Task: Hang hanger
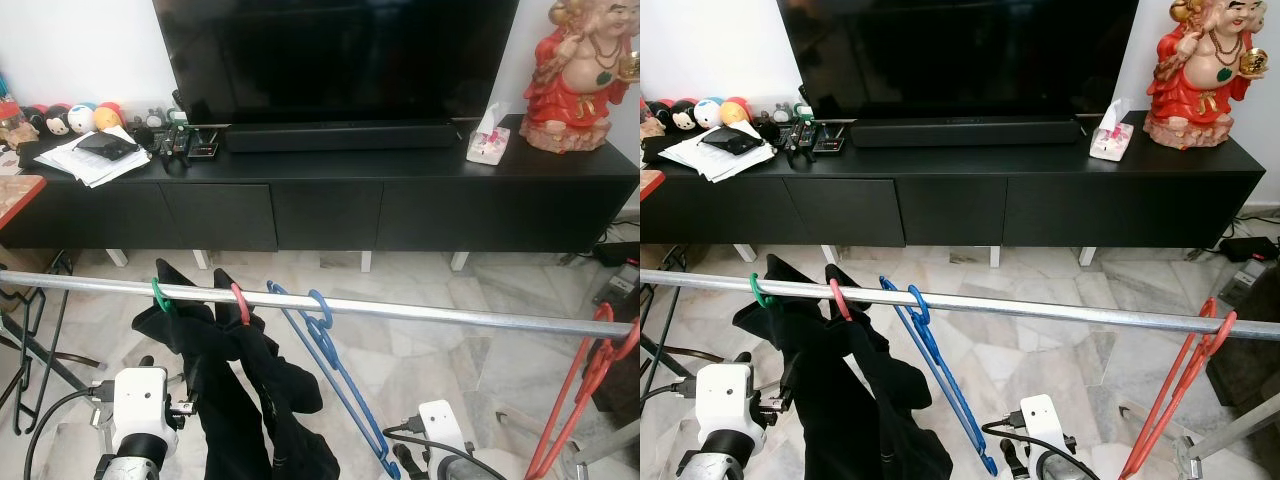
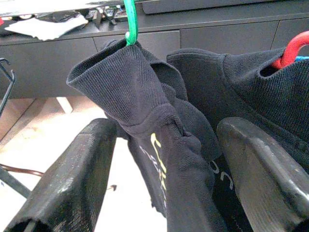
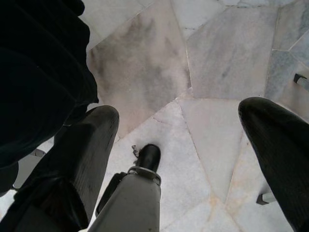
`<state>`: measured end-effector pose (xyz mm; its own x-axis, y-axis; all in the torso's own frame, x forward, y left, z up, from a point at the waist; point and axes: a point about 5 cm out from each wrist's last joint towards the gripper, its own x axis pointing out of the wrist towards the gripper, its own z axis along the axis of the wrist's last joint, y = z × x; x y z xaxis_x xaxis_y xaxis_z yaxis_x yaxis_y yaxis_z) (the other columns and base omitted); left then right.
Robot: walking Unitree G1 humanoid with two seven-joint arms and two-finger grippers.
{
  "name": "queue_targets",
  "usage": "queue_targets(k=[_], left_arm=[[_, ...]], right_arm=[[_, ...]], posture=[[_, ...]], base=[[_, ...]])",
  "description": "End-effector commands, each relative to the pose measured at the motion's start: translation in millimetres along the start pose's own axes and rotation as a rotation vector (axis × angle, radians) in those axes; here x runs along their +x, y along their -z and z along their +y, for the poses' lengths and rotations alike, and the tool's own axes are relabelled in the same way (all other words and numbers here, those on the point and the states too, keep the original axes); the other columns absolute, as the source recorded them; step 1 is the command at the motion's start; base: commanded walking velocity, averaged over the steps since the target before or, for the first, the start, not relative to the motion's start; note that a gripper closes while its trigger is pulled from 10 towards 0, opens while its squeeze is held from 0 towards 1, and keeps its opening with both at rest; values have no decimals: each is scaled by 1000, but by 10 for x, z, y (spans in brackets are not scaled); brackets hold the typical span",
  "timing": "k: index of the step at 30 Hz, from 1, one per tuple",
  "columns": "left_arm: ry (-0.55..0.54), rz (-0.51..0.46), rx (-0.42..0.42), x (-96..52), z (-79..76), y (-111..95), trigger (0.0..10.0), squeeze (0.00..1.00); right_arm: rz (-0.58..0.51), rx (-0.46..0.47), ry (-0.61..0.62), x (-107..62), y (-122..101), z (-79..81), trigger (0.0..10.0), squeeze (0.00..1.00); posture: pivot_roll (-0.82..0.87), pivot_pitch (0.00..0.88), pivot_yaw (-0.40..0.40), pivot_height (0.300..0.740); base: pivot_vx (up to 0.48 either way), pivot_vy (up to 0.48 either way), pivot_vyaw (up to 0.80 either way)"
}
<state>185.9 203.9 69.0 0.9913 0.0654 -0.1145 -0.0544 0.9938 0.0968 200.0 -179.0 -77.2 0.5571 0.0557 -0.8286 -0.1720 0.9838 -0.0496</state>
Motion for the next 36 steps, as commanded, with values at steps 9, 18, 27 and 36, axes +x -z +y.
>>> queue_targets(k=[9,18,27,36], left_arm=[[-1,15,-7,-11,8,13,10000,0],[-81,-7,2,13,110,-9,10000,0],[-9,11,1,6,42,3,10000,0],[47,34,-18,-4,-28,37,10000,0]], right_arm=[[-5,-6,0,2,-10,6,10000,0],[-6,26,-6,2,-10,12,10000,0],[-7,26,-7,3,-15,13,10000,0],[-6,27,-7,3,-16,13,10000,0]], posture=[[-35,0,44,740],[-31,0,43,740],[-29,0,43,740],[-31,0,44,740]], base=[[0,0,0],[0,0,0],[0,0,0],[0,0,0]])
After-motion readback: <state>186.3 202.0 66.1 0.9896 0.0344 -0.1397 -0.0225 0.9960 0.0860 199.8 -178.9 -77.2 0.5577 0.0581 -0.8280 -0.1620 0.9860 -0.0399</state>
